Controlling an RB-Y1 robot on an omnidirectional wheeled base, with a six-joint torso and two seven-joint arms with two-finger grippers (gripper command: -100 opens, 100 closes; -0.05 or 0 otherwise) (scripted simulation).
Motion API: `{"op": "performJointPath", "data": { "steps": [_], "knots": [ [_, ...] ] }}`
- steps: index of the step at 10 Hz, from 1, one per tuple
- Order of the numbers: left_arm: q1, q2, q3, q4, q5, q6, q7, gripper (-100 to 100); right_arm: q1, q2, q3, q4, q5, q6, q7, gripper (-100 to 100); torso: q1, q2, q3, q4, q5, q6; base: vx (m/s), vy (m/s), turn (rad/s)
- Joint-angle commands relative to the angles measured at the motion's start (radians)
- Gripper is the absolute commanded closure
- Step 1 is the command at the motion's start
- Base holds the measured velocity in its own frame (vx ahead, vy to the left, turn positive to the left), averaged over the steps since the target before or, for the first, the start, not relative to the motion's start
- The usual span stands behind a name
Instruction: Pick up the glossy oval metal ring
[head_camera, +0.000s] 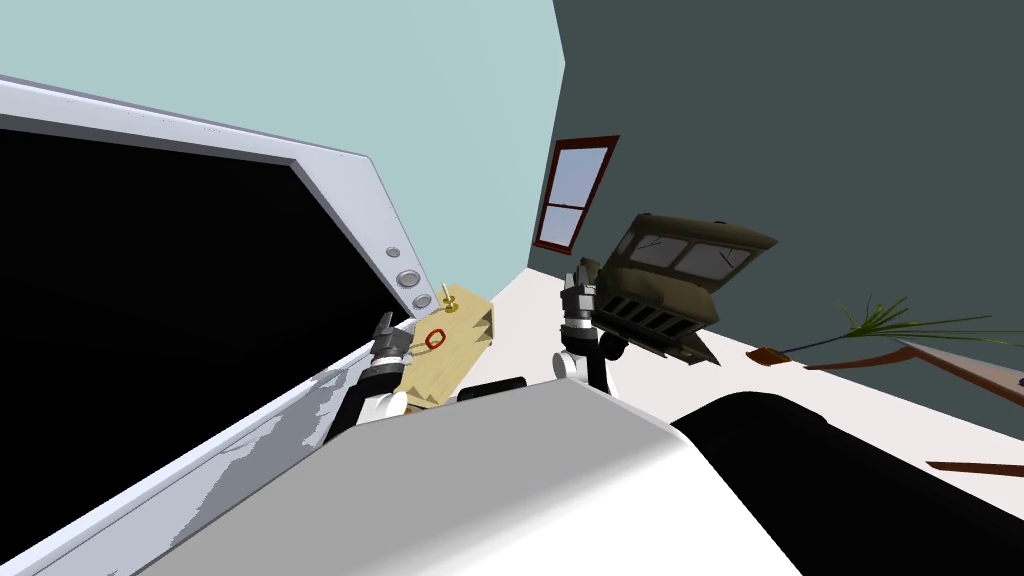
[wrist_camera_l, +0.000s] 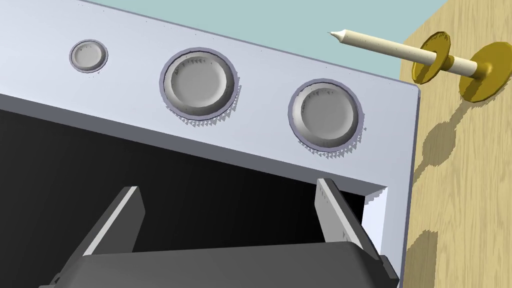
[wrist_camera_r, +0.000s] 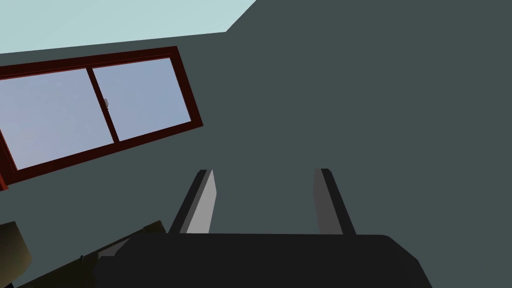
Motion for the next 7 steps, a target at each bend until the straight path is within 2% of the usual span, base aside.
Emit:
{"op": "performJointPath", "data": {
  "steps": [1, 7],
  "knots": [
    [0.002, 0.008, 0.005, 0.029, 0.006, 0.009, 0.007, -100, 0.000, 0.000, 0.000, 0.000, 0.000, 0.000, 0.000, 0, 0.000, 0.000, 0.000, 0.000, 0.000, 0.000, 0.028, -0.048, 0.024],
    [-0.035, -0.012, 0.027, 0.163, -0.004, 0.097, 0.020, -100, 0.000, 0.000, 0.000, 0.000, 0.000, 0.000, 0.000, 0, -0.001, 0.000, 0.000, 0.000, 0.000, 0.000, 0.032, -0.044, 0.041]
  ]
}}
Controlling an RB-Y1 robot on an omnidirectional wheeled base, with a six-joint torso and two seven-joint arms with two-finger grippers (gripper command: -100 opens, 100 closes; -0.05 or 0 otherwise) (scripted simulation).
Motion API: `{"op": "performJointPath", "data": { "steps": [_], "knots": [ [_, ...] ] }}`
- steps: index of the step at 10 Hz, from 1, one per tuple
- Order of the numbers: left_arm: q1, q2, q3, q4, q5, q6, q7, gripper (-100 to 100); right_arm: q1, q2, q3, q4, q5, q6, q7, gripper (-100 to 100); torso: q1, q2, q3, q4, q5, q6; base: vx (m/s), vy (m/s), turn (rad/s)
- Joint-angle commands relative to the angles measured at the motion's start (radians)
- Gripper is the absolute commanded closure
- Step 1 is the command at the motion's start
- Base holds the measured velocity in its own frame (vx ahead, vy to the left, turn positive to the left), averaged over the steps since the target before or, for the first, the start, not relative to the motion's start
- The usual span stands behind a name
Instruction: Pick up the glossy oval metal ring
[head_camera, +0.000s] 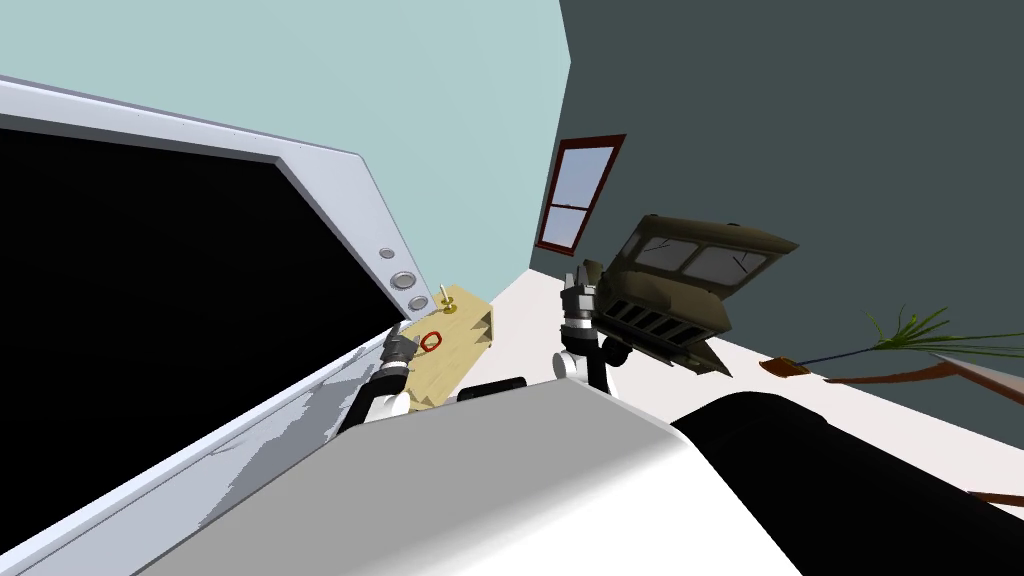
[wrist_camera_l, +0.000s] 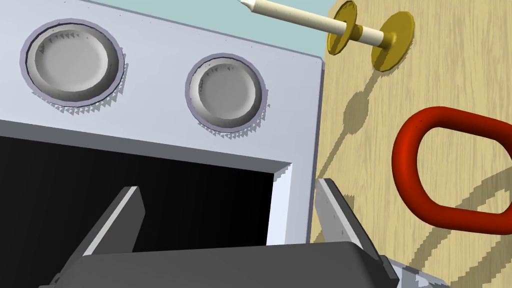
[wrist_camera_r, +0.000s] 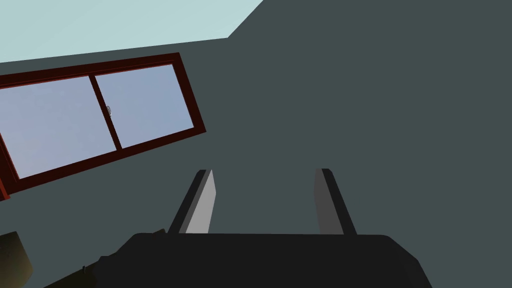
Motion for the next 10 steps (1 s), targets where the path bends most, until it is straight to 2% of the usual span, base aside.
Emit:
{"op": "performJointPath", "data": {
  "steps": [1, 2, 7, 8, 10],
  "knots": [
    [-0.008, 0.001, 0.005, 0.041, -0.004, 0.017, 0.009, -100, 0.000, 0.000, 0.000, 0.000, 0.000, 0.000, 0.000, 0, 0.000, 0.000, 0.000, 0.000, 0.000, 0.000, 0.039, -0.050, 0.058],
    [-0.008, 0.001, 0.005, 0.041, -0.004, 0.017, 0.009, -100, 0.000, 0.000, 0.000, 0.000, 0.000, 0.000, 0.000, 0, 0.000, 0.000, 0.000, 0.000, 0.000, 0.000, 0.029, -0.029, 0.018],
    [-0.049, -0.016, 0.023, 0.143, -0.027, 0.092, 0.022, -100, 0.000, 0.000, 0.000, 0.000, 0.000, 0.000, 0.000, 0, 0.002, -0.001, -0.001, 0.000, 0.000, 0.000, 0.045, -0.026, 0.043],
    [-0.064, -0.023, 0.030, 0.179, -0.036, 0.119, 0.026, -100, 0.000, 0.000, 0.000, 0.000, 0.000, 0.000, 0.000, 0, 0.002, -0.001, -0.001, 0.000, 0.000, 0.000, 0.068, -0.039, 0.084],
    [-0.076, -0.031, 0.035, 0.209, -0.043, 0.141, 0.030, -100, 0.000, 0.000, 0.000, 0.000, 0.000, 0.000, 0.000, 0, 0.001, -0.002, -0.001, 0.000, 0.000, 0.000, 0.063, -0.043, 0.043]
  ]
}}
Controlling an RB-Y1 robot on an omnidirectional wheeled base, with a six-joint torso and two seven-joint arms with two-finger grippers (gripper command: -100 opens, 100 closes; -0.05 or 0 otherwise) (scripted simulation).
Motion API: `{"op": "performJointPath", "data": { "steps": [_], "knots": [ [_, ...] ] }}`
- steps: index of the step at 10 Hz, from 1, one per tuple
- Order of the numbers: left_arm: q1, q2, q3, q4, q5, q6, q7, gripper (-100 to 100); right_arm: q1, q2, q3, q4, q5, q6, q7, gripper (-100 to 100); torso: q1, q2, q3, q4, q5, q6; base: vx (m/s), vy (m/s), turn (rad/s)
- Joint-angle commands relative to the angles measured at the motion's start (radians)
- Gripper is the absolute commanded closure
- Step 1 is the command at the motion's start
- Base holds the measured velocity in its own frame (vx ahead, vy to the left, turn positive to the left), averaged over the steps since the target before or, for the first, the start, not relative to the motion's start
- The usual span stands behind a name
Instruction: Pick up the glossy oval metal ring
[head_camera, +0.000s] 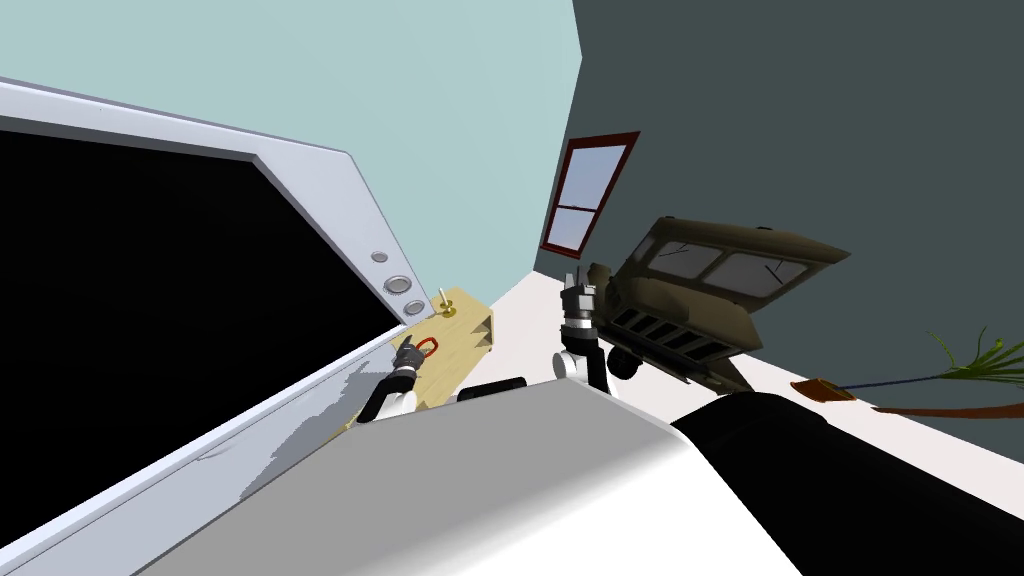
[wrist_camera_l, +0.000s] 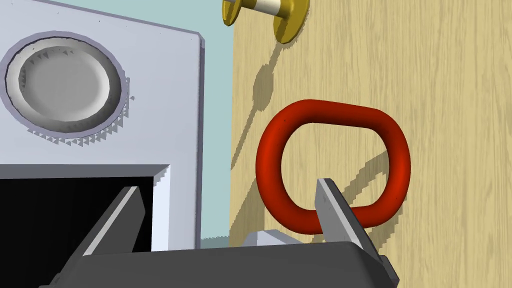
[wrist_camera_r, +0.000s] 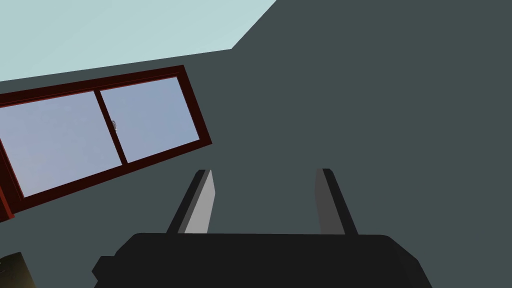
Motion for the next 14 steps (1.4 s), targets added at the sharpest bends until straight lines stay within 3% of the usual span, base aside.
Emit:
{"op": "performJointPath", "data": {
  "steps": [1, 3, 4, 5, 6, 7, 11, 12, 13, 14],
  "knots": [
    [-0.011, -0.001, 0.004, 0.029, -0.002, 0.012, 0.006, -100, 0.000, 0.000, 0.000, 0.000, 0.000, 0.000, 0.000, 0, 0.000, 0.000, 0.000, 0.000, 0.000, 0.000, 0.041, -0.023, 0.027],
    [-0.014, -0.013, 0.007, 0.032, -0.007, 0.019, 0.004, -100, 0.000, 0.000, 0.000, 0.000, 0.000, 0.000, 0.000, 0, 0.002, 0.001, 0.001, 0.000, 0.000, 0.000, 0.033, -0.001, 0.025],
    [-0.016, -0.014, 0.007, 0.035, -0.007, 0.022, 0.004, 0, 0.000, 0.000, 0.000, 0.000, 0.000, 0.000, 0.000, 0, 0.003, 0.002, 0.001, 0.000, 0.000, 0.000, 0.000, 0.000, 0.000],
    [-0.031, -0.018, 0.009, 0.064, -0.010, 0.005, 0.003, -100, 0.000, 0.000, 0.000, 0.000, 0.000, 0.000, 0.000, 0, 0.003, 0.003, 0.002, 0.001, 0.001, 0.000, 0.069, 0.023, -0.002],
    [-0.024, -0.016, 0.008, 0.049, -0.008, 0.015, 0.004, -100, 0.000, 0.000, 0.000, 0.000, 0.000, 0.000, 0.000, 0, 0.004, 0.000, 0.000, 0.000, 0.001, 0.000, 0.044, 0.015, -0.004],
    [-0.025, -0.016, 0.008, 0.051, -0.009, 0.013, 0.004, 100, 0.000, 0.000, 0.000, 0.000, 0.000, 0.000, 0.000, 0, 0.004, 0.001, 0.001, 0.000, 0.001, 0.000, 0.006, 0.002, 0.000],
    [-0.025, -0.016, 0.009, 0.050, -0.008, 0.013, 0.004, 100, 0.000, 0.000, 0.000, 0.000, 0.000, 0.000, 0.000, 0, 0.003, 0.004, 0.002, 0.000, 0.000, 0.000, 0.000, 0.000, 0.000],
    [-0.025, -0.016, 0.009, 0.050, -0.008, 0.013, 0.004, 0, 0.000, 0.000, 0.000, 0.000, 0.000, 0.000, 0.000, 0, 0.003, 0.004, 0.002, 0.000, 0.000, 0.000, 0.000, 0.000, 0.000],
    [-0.025, -0.016, 0.009, 0.050, -0.008, 0.013, 0.004, 100, 0.000, 0.000, 0.000, 0.000, 0.000, 0.000, 0.000, 0, 0.002, 0.004, 0.002, 0.000, 0.000, 0.000, 0.000, 0.000, 0.000],
    [-0.025, -0.016, 0.009, 0.050, -0.008, 0.013, 0.004, 0, 0.000, 0.000, 0.000, 0.000, 0.000, 0.000, 0.000, 0, 0.002, 0.004, 0.002, 0.000, 0.000, 0.000, 0.000, 0.000, 0.000]
  ]
}}
